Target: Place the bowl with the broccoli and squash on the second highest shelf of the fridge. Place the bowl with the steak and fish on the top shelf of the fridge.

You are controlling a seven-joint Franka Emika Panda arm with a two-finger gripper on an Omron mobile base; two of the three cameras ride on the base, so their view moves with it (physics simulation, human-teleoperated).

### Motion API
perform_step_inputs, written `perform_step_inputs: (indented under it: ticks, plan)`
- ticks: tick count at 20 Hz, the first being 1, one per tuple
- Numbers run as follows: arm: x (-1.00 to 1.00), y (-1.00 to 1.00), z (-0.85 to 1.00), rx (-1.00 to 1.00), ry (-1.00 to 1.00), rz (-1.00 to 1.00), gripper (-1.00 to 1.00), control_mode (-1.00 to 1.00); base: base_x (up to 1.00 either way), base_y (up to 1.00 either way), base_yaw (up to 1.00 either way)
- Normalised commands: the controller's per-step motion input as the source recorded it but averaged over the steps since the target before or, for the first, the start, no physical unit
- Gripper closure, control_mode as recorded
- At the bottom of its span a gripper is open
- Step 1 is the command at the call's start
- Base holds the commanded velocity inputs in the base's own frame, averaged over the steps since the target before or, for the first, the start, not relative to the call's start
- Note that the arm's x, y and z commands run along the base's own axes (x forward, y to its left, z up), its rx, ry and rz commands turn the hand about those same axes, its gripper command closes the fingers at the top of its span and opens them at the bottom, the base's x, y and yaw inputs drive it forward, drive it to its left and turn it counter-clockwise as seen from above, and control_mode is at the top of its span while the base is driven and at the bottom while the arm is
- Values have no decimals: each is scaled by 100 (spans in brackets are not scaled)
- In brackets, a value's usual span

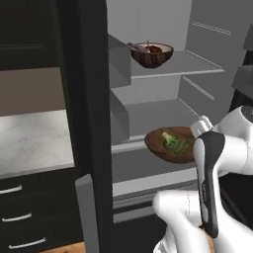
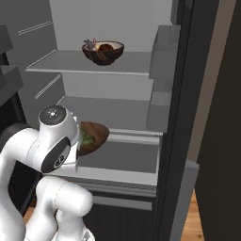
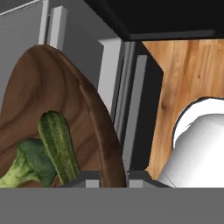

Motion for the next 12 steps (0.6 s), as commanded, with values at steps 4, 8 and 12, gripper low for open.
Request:
perform_step_inputs:
  ticks: [4, 8, 12]
  plan:
    - [100, 0, 0, 0, -17, 9, 100, -100, 0, 0, 0]
    - [100, -1, 0, 0, -14, 4, 100, -100, 0, 0, 0]
    - [100, 7, -12, 0, -13, 0, 100, -100, 0, 0, 0]
